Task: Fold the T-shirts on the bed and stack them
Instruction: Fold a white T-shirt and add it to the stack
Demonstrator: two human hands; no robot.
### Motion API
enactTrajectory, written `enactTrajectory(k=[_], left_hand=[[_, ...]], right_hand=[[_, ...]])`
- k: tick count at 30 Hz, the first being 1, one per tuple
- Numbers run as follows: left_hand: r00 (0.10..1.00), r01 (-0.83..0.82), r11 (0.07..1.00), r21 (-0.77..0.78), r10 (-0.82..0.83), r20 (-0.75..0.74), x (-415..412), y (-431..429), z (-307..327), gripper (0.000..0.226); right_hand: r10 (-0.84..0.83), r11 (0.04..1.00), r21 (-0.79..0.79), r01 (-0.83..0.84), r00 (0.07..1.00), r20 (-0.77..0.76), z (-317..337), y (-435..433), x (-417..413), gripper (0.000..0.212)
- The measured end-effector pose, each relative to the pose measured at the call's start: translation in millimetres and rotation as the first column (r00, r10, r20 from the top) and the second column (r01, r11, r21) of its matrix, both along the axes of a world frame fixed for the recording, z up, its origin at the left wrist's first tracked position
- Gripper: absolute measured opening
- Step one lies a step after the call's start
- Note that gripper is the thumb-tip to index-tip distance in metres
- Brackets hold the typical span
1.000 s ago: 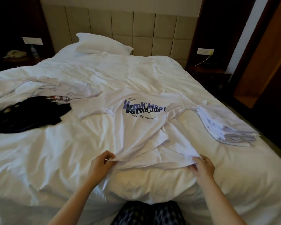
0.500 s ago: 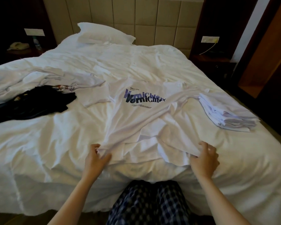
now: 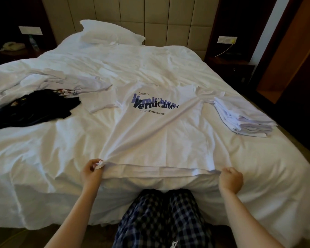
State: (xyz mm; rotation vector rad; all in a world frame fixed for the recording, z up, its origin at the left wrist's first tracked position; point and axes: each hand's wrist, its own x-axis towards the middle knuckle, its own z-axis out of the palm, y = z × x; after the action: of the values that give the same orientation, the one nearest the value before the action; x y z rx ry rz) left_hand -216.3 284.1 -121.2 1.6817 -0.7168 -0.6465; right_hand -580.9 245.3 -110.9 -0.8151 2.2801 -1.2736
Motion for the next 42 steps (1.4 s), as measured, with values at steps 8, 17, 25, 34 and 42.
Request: enactTrajectory(k=[8, 17, 25, 34, 42], left_hand=[[0.95, 0.161, 0.984, 0.081, -0.177, 0.258, 3, 0, 10, 0.015], [0.961, 0.079, 0.995, 0.058, -0.092, 0.259, -8, -3, 11, 0.016], [0.941, -0.01, 1.0, 0.014, 0.005, 0.337, -6, 8, 13, 0.036], [0.935, 0.147, 0.976, 0.158, -0.19, 0.3, 8, 12, -17, 0.035], [0.983, 0.066, 0.965, 0.252, -0.107, 0.151, 3, -2, 5, 0.039]], right_hand=[[0.298, 0.938, -0.035, -0.346, 0.851, -0.432, 8, 3, 12, 0.058], [0.399, 0.901, 0.124, -0.416, 0.683, -0.611, 0, -8, 6, 0.02], [0.018, 0.987, -0.125, -0.106, 0.828, -0.56, 16, 14, -16, 0.033], [0.022, 0.996, 0.088, 0.005, 0.955, -0.296, -6, 18, -33, 0.029], [0.281, 0.958, 0.029, -0.285, 0.955, 0.096, 4, 5, -37, 0.032]])
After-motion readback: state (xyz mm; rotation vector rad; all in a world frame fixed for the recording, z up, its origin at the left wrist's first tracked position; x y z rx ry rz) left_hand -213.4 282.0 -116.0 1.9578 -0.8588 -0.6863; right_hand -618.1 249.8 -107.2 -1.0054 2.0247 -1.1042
